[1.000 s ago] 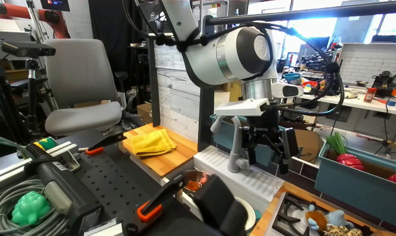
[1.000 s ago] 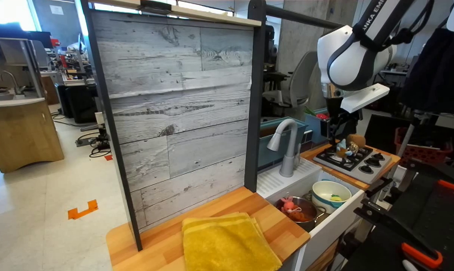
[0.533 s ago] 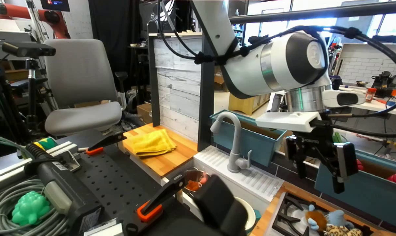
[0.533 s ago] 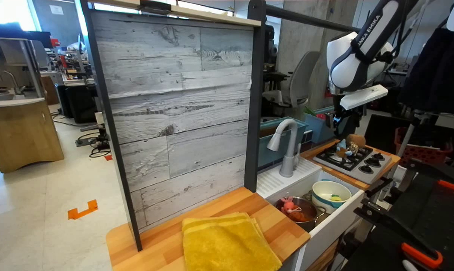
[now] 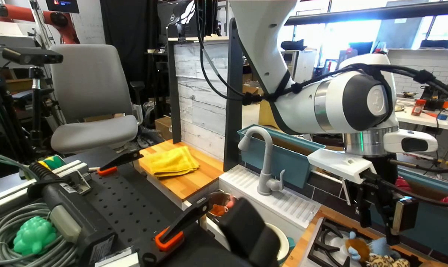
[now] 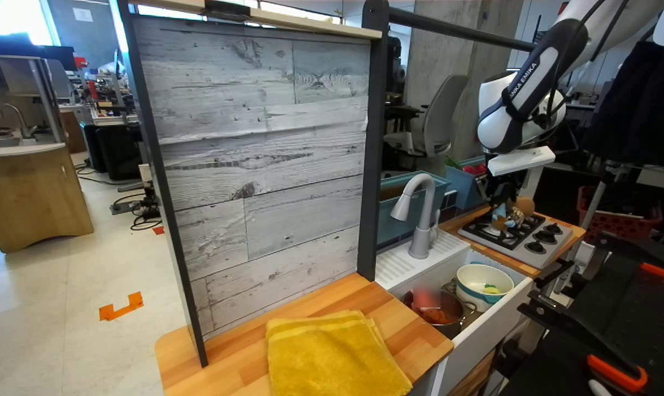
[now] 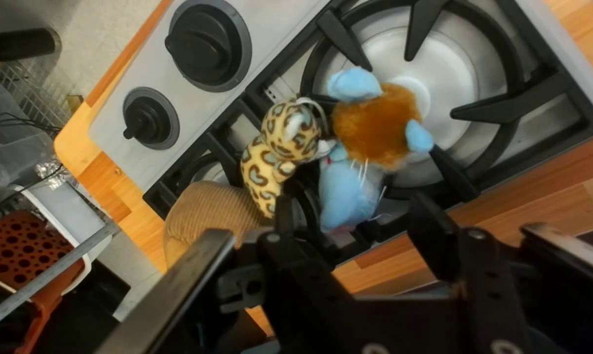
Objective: Pick up the object plush toys from the counter and stove and put them in the pots, then wipe the counter
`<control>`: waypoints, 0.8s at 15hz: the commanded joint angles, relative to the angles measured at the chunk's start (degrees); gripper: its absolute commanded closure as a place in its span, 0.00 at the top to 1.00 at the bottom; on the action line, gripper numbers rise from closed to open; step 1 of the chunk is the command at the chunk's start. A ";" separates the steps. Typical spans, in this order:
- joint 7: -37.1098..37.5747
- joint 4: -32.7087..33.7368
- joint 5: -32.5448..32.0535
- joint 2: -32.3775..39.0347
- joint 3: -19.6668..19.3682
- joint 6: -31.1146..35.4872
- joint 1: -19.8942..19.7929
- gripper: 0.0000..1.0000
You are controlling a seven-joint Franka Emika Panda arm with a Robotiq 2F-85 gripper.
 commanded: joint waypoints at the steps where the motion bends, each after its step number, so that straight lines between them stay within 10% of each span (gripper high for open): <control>1: 1.32 6.67 1.76 4.81 0.36 -0.46 -1.48 0.39; 6: 1.31 8.98 2.21 7.12 0.63 -0.15 -1.94 0.01; 12: -10.08 -3.44 1.49 -4.40 5.21 -3.83 -2.18 0.02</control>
